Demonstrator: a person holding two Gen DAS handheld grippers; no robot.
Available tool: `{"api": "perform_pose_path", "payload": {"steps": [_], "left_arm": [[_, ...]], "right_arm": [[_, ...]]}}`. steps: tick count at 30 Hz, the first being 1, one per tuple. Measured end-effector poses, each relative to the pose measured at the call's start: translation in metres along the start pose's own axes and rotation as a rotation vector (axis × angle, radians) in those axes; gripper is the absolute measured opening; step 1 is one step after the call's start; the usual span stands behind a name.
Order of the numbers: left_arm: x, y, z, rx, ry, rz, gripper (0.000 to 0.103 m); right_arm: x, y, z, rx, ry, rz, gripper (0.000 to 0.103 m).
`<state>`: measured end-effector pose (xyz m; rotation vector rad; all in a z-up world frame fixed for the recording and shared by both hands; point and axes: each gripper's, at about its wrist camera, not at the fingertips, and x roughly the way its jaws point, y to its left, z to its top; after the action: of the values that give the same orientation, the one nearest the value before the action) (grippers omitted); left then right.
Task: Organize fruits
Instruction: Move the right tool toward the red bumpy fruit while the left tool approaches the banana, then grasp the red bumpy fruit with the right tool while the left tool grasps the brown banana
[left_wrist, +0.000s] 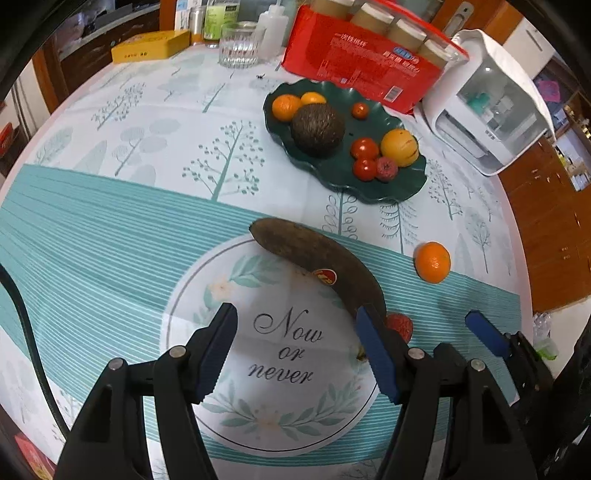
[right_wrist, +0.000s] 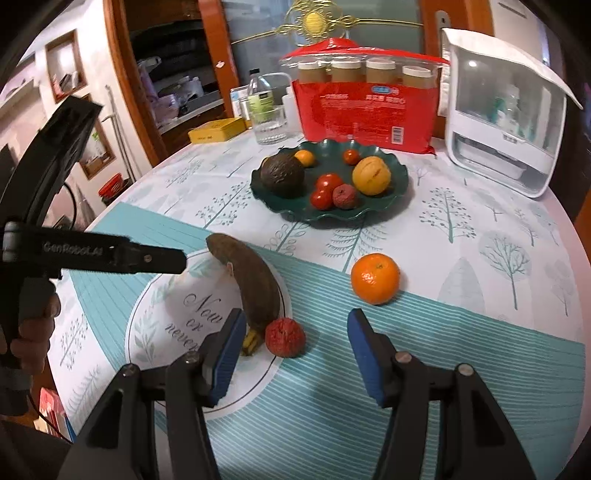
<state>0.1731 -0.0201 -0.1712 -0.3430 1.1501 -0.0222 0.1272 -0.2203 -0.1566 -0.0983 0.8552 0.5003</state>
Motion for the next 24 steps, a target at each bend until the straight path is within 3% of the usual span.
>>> {"api": "perform_pose_path", "payload": {"steps": [14, 24], "left_arm": [[0.031, -0.022, 0.005, -0.106, -0.026, 0.013, 0.066], [0.049, -0.03, 0.011, -0.173, -0.038, 0.017, 0.066]], "right_arm": [[0.031, 0.006, -0.019, -0.171, 0.066, 0.06, 0.057], [0.045, 0.0, -0.021, -0.209, 0.074, 0.126, 0.051]]}}
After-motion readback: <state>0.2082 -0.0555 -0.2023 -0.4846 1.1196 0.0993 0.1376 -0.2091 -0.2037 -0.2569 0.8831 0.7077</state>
